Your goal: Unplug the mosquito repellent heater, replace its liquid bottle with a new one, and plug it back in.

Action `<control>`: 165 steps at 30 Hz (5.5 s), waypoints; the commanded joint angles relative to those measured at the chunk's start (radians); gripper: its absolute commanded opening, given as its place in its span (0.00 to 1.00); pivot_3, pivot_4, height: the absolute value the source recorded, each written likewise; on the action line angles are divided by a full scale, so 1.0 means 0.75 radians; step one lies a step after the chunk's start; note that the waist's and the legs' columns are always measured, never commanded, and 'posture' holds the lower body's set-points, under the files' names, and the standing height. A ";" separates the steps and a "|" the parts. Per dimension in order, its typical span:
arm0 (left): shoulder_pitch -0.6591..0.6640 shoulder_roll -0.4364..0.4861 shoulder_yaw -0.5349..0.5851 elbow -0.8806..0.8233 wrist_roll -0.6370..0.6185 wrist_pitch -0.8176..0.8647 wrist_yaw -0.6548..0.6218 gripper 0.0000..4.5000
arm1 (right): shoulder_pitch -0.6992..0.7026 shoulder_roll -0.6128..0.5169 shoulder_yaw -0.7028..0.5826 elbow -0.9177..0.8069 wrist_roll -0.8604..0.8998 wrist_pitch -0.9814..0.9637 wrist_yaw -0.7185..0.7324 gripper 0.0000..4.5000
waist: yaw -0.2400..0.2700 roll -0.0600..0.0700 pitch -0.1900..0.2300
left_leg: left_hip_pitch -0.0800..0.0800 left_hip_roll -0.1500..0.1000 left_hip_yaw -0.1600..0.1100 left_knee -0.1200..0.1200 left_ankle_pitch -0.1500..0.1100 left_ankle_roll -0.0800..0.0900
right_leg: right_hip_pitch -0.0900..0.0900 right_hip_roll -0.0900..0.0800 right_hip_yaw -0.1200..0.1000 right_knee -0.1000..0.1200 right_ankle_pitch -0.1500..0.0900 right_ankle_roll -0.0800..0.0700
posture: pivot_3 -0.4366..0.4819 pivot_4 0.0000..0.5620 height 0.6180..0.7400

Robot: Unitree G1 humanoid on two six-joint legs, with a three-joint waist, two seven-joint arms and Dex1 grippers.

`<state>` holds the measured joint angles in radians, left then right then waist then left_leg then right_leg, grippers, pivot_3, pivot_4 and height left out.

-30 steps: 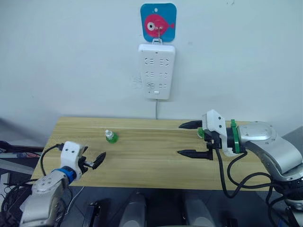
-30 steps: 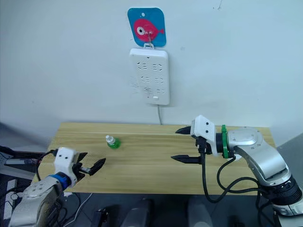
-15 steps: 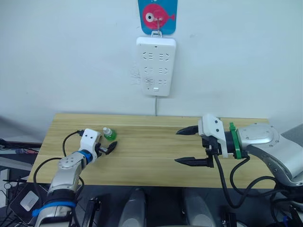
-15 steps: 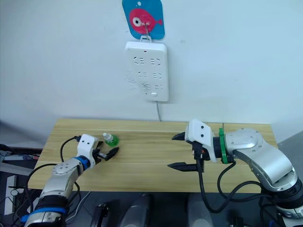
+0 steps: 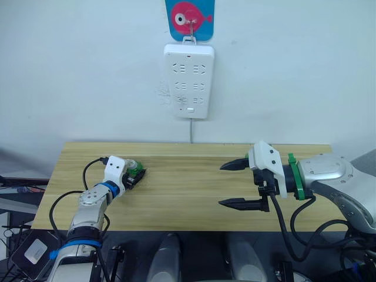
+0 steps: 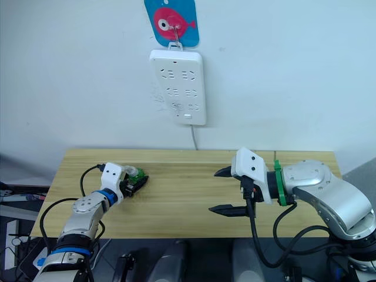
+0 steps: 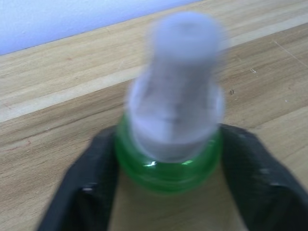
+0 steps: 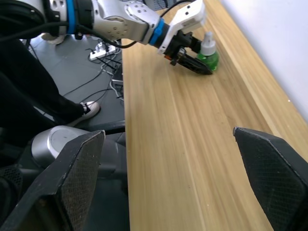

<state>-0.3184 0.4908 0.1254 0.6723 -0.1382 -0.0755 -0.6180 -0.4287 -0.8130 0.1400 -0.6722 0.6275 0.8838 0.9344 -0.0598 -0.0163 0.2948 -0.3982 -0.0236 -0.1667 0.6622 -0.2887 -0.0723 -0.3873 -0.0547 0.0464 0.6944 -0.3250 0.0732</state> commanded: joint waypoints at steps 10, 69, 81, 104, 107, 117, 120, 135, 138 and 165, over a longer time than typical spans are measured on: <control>0.043 0.202 -0.212 -0.534 -0.005 0.094 -0.443 0.50 | -0.018 0.081 -0.024 0.024 -0.001 -0.053 -0.091 1.00 | 0.005 -0.001 0.002 | -0.002 0.000 -0.004 0.000 0.002 -0.003 | -0.001 0.000 -0.003 -0.001 0.000 0.000 | 0.42 0.55 1.00; -0.491 0.188 -0.329 -0.850 -0.413 0.797 -1.000 1.00 | -0.237 0.510 -0.047 0.274 0.023 -0.137 -0.206 0.23 | -0.066 -0.001 -0.002 | -0.003 -0.002 -0.002 0.001 0.007 -0.012 | -0.005 0.002 -0.005 0.004 0.000 0.000 | 0.36 0.37 1.00; -0.476 0.146 -0.335 -0.963 -0.481 0.840 -0.953 0.96 | -0.260 0.497 -0.033 0.271 0.030 -0.145 -0.195 0.23 | -0.071 -0.001 -0.005 | -0.002 -0.003 -0.001 0.001 0.007 -0.013 | -0.005 0.002 -0.005 0.005 0.000 0.000 | 0.36 0.35 1.00; -0.453 0.084 -0.427 -0.901 -0.289 0.304 -1.019 0.51 | -0.446 0.270 0.209 0.476 -0.050 -0.372 0.468 0.23 | -0.069 -0.002 -0.009 | -0.002 -0.007 0.001 0.002 0.007 -0.013 | -0.004 0.002 -0.005 0.005 0.000 0.000 | 0.39 0.34 1.00; -0.459 0.061 -0.408 -0.881 -0.289 0.299 -0.969 0.51 | -0.466 0.283 0.176 0.509 -0.046 -0.347 0.437 0.31 | -0.070 -0.002 -0.009 | -0.002 -0.007 0.000 0.002 0.007 -0.013 | -0.004 0.002 -0.005 0.005 0.000 -0.001 | 0.39 0.34 1.00; -0.397 0.112 -0.382 -0.942 -0.289 0.522 -0.812 0.51 | -0.259 0.267 -0.066 0.374 -0.117 -0.355 0.083 0.78 | -0.068 -0.002 -0.010 | -0.003 -0.006 -0.001 0.003 0.007 -0.013 | -0.005 0.000 -0.005 0.007 0.001 -0.001 | 0.37 0.35 1.00; -0.373 0.105 -0.369 -0.985 -0.294 0.586 -0.741 0.51 | -0.110 0.342 -0.097 0.184 -0.129 -0.332 -0.126 0.78 | -0.069 -0.002 -0.010 | -0.003 -0.005 -0.001 0.003 0.007 -0.013 | -0.005 0.000 -0.005 0.008 0.001 -0.001 | 0.36 0.35 1.00; -0.366 0.083 -0.368 -0.987 -0.298 0.567 -0.698 0.51 | -0.010 0.676 0.074 0.143 -0.340 -0.315 -0.610 0.56 | -0.075 -0.002 -0.037 | -0.003 -0.006 0.008 0.003 0.010 -0.016 | -0.022 0.000 -0.005 0.027 0.001 -0.001 | 0.36 0.34 1.00; -0.365 0.087 -0.363 -0.981 -0.302 0.559 -0.704 0.51 | -0.021 0.655 0.077 0.165 -0.344 -0.325 -0.586 0.33 | -0.075 -0.002 -0.038 | -0.003 -0.005 0.009 0.003 0.010 -0.016 | -0.022 0.000 -0.005 0.027 0.001 -0.001 | 0.36 0.34 1.00; -0.349 0.136 -0.363 -0.974 -0.320 0.448 -0.855 0.51 | -0.369 0.252 0.004 0.512 -0.158 -0.410 0.220 0.85 | -0.069 -0.002 -0.038 | -0.004 -0.005 0.009 0.004 0.010 -0.016 | -0.022 0.000 -0.007 0.027 0.001 -0.002 | 0.38 0.33 1.00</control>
<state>-0.5876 0.5986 -0.1676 -0.0460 -0.3817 0.2868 -1.2741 -0.7204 -0.6135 0.1845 -0.2296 0.4992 0.5850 1.1059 -0.1119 -0.0179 0.2661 -0.4011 -0.0273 -0.1600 0.6652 -0.2814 -0.0843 -0.4040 -0.0548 0.0414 0.7146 -0.3240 0.0715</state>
